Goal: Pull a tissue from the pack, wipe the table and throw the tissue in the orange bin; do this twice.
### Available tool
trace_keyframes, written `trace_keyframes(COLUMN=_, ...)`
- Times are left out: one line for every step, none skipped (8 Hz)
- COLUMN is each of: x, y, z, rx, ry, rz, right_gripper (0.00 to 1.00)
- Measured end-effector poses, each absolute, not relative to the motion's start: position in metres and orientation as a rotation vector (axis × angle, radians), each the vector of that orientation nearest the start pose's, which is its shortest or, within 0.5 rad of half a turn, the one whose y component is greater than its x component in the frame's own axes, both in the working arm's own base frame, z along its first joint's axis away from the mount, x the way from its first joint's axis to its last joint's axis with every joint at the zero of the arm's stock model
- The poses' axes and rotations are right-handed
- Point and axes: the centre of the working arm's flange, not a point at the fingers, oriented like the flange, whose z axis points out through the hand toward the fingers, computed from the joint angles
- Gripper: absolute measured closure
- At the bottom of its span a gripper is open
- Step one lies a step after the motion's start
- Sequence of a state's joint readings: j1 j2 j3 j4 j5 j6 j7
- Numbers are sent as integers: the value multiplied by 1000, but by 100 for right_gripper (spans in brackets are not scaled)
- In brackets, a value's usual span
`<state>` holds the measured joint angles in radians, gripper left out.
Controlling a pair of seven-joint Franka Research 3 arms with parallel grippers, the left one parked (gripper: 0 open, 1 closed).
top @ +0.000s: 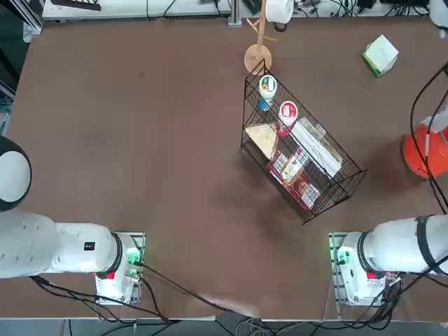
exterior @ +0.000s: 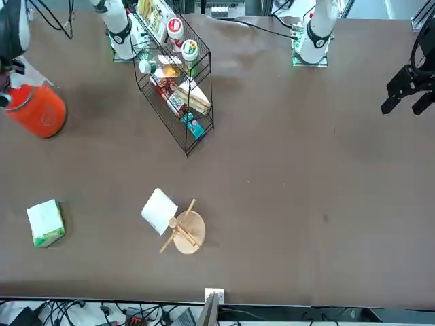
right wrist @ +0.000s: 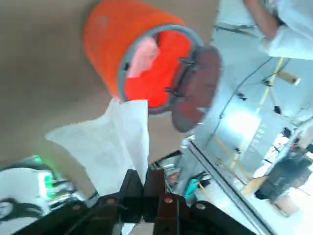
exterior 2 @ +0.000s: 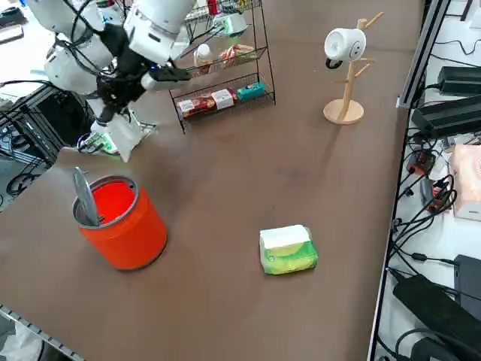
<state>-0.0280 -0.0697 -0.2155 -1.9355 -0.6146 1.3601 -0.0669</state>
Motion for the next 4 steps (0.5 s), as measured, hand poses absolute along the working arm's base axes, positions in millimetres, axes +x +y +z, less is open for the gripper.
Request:
trace_keyframes(x=449, y=-203, z=507, rx=2495, ry=-152, rz=-768, right_gripper=99)
trace_keyframes(x=448, y=-216, z=507, rx=2492, ry=-125, rz=-760, right_gripper=99)
trace_keyframes(x=449, y=-229, z=503, rx=2494, ry=-99, rz=-761, right_gripper=99)
trace_keyframes(x=451, y=-237, z=494, rx=2498, ry=-82, rz=-772, right_gripper=99)
